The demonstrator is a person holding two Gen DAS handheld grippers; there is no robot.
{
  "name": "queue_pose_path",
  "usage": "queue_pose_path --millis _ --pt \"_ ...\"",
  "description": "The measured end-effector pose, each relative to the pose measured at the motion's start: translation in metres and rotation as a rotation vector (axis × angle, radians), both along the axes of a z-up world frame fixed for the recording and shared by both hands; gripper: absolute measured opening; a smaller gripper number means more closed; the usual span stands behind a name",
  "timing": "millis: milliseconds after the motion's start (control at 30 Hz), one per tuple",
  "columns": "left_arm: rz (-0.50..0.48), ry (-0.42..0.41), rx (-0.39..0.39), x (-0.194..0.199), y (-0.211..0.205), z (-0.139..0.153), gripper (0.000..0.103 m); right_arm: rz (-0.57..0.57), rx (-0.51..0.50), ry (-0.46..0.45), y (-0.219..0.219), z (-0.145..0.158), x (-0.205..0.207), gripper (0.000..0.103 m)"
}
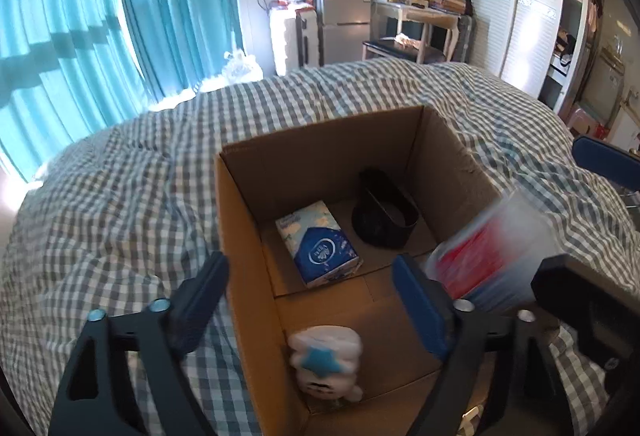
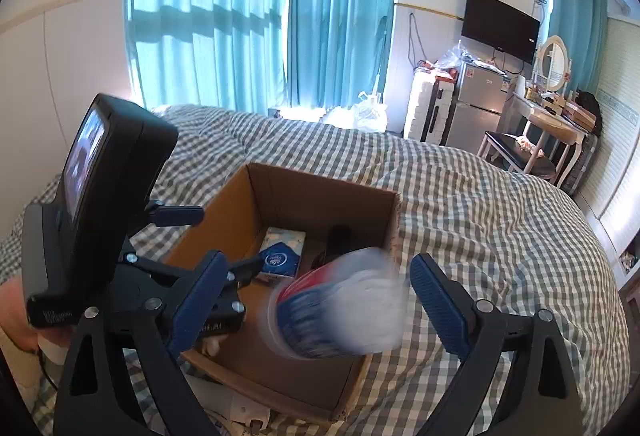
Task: Organize objects
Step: 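Carry plush toy and floss jar into the box with both tools, then open both tools to release the items and withdraw from the box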
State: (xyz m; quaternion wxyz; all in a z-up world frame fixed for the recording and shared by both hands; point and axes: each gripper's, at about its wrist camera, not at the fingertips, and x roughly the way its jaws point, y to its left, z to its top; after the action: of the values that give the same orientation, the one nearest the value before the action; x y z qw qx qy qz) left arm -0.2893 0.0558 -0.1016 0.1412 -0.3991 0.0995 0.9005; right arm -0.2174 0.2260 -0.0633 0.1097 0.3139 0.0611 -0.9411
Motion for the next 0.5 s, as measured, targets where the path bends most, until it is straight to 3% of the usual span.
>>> queue_pose_path --millis 500 --pt "0.027 0.154 0.033 0.072 -0.013 0.091 0.101 -0.106 -0.051 0.122 0.021 0.085 0.068 0.098"
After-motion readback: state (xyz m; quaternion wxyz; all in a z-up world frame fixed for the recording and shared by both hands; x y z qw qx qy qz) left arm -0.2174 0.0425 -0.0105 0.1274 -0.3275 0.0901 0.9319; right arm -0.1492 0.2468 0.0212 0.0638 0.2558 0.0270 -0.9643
